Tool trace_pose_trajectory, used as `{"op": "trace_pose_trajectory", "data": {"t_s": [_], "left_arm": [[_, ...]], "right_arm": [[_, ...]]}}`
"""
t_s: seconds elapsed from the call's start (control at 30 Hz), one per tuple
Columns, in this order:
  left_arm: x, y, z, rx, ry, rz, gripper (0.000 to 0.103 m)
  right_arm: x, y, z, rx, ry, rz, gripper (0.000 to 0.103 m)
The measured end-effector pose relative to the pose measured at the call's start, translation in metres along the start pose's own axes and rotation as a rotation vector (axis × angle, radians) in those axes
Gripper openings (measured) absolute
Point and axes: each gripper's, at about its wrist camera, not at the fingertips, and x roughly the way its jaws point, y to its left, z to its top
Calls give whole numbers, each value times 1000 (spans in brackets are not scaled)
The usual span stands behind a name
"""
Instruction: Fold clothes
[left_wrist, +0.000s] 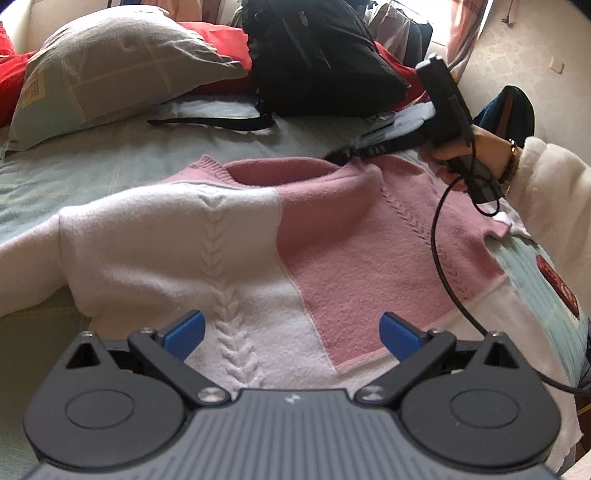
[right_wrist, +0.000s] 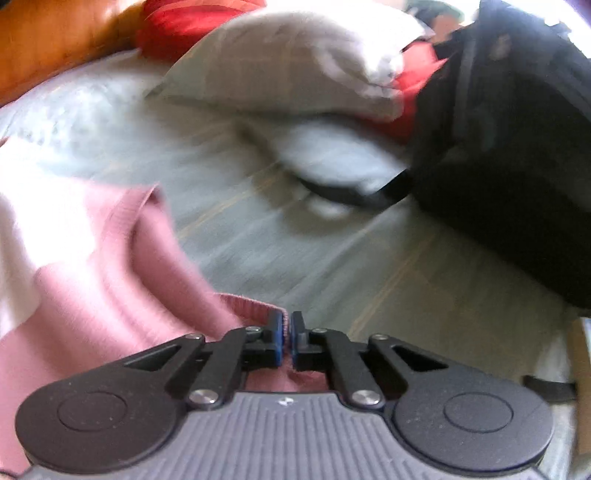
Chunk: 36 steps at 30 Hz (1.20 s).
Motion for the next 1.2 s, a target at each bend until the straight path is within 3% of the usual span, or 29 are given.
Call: {"op": "trace_pose_trajectory", "data": {"t_s": [0.07,0.13,0.2,0.33,0.47,0.53,0.63,0.7,0.77,1.07,1.17,1.2], "left_arm": [[-3,0,0,0,-6,0,100],[-6,1,0,0,-12,-1,100],[-9,3,1,3,-17,5,100],[-15,9,1,-14,-30,2,100],[-24,9,-1,-7,-44,12,100],[-29,11,-2,-2,-49,19,100],[-37,15,-6,-1,-52,41,100],[-40,19,-10,-7,-49,56,100],[-43,24,-15,-17,-44,60,100],[-49,36,-23,-25,-64,57,100],[-50,39,-25,-30,-66,57,100],[-51,39,-26,-32,-67,58,100]], "right_arm": [[-4,-12,3,99,-62,-49,6],[-2,-22,6,188,-61,-73,7],[0,-18,9,183,-51,-92,13],[5,6,22,116,-52,21,20],[18,40,41,28,-48,121,36],[33,58,53,-1,-51,175,37],[55,74,70,10,-34,233,41],[69,79,78,30,-7,265,51],[81,84,80,38,23,275,54],[71,109,55,-117,33,245,52],[67,117,54,-159,28,249,21],[67,118,57,-155,20,240,16]]}}
